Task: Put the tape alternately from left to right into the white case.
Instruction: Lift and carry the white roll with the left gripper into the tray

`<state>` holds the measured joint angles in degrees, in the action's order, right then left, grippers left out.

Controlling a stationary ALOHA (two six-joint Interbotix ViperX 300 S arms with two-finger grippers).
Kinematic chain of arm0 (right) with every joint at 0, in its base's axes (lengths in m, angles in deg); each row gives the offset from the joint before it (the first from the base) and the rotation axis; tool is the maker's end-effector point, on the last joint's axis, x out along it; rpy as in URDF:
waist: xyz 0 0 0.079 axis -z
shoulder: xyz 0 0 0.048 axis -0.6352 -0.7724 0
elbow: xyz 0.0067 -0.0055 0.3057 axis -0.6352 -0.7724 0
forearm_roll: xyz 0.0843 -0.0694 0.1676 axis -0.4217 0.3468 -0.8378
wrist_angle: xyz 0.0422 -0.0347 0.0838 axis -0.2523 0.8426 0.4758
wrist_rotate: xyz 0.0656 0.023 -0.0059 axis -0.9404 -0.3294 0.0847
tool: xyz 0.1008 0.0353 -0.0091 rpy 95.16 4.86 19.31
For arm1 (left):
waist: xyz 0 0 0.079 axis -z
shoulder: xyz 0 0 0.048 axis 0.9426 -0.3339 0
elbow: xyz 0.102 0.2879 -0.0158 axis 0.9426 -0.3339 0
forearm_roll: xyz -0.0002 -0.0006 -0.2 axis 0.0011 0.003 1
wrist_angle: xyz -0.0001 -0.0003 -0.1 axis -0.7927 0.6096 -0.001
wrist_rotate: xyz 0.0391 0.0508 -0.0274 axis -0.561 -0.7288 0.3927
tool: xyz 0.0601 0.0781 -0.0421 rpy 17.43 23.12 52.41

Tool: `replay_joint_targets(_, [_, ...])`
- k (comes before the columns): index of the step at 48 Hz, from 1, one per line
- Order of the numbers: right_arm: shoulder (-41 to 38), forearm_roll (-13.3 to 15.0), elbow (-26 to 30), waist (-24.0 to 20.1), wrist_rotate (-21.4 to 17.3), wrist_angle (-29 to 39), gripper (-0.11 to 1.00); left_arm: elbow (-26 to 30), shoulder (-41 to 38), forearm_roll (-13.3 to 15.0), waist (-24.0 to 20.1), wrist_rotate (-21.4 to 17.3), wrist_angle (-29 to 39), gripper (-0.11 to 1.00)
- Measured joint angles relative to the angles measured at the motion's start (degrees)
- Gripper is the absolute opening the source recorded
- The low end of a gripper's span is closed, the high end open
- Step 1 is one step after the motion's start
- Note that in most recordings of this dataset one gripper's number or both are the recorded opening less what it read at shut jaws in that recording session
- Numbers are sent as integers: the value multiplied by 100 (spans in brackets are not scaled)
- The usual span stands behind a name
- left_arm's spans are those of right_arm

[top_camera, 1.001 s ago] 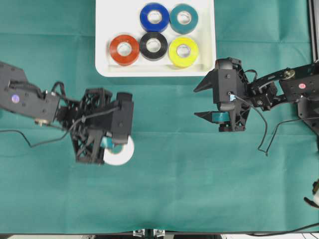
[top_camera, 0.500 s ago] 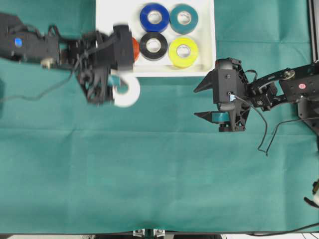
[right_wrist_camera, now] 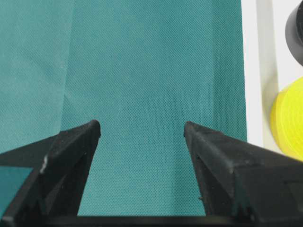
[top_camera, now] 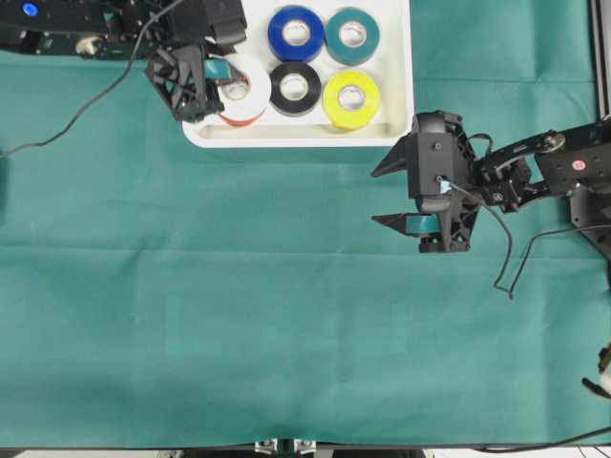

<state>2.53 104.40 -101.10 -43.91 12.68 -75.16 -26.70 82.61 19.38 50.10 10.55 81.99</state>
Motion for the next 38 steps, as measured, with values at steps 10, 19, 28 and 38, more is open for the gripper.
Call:
replay_joint_targets(10, [-9, 0, -9, 0, 0, 0, 78, 0, -149, 0, -413, -9, -272, -2])
replay_joint_targets(19, [0, 0, 0, 9, 0, 0, 78, 0, -360, 0, -668, -18, -571, -2])
replay_joint_targets(28, [-9, 0, 0, 0, 0, 0, 78, 9, -519, 0, -729, -141, -650, -2])
replay_joint_targets(38, [-9, 0, 0, 0, 9, 0, 78, 26, -571, 0, -747, -475, -650, -2])
